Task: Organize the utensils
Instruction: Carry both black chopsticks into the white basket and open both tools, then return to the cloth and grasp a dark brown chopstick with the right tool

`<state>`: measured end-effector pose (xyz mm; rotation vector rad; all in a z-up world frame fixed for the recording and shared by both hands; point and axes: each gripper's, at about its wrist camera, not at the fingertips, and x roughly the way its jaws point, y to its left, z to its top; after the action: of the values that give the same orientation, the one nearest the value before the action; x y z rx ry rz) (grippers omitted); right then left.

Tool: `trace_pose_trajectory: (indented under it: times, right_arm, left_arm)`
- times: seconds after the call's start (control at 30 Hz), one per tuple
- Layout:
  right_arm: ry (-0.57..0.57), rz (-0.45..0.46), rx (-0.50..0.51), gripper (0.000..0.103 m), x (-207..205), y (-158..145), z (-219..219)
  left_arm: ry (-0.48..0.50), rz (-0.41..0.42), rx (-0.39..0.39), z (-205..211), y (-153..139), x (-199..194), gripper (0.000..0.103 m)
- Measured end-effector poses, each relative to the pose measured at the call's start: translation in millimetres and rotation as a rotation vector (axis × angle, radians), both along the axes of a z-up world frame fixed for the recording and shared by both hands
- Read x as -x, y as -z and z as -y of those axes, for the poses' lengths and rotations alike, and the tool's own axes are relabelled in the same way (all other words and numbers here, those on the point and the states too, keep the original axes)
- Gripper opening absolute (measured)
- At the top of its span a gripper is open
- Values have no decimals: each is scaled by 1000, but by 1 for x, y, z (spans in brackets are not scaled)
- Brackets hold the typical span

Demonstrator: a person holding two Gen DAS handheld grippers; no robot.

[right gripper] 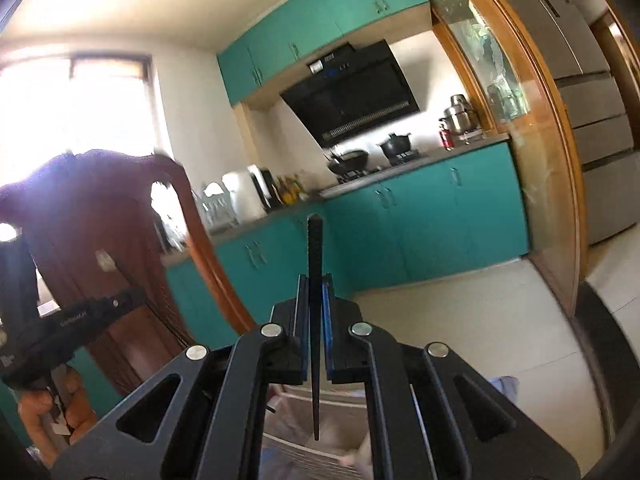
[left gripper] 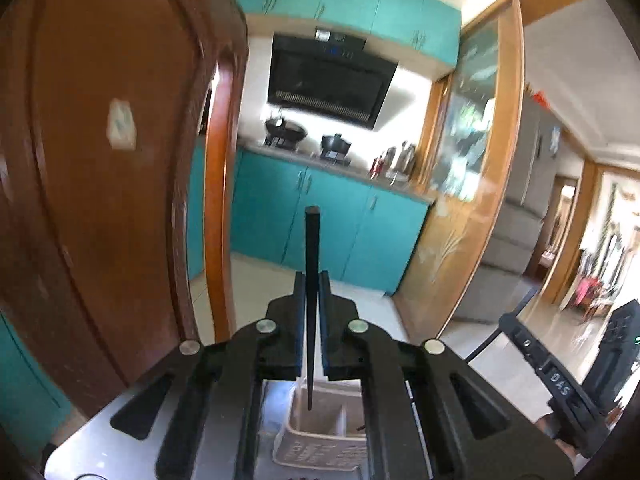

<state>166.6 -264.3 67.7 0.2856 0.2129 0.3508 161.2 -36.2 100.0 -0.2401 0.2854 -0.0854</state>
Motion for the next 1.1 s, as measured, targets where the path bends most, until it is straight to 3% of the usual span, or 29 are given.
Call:
trace_pose_trajectory:
  times: [0.23, 0.57, 0.73, 0.87, 0.93, 1.1]
  right_arm:
    - [-10, -30, 125, 7, -8, 32, -30]
    - [-8, -47, 183, 8, -9, 43, -45]
    - [9, -11, 164, 31, 1, 34, -42]
    - [18, 70, 154, 42, 24, 18, -37]
    - [17, 138, 167, 50, 43, 8, -37]
    - [-48, 197, 189, 51, 78, 1, -39]
  left_arm:
    - [-26, -75, -115, 21, 47, -32, 7]
    - [-13, -146, -157, 26, 75, -47, 8]
    - [-12, -136, -172, 25, 77, -40, 8]
    - [-11, -108, -169, 23, 77, -29, 22]
    - [-11, -84, -173, 21, 77, -19, 23]
    - [-35, -48, -182, 15, 75, 2, 30]
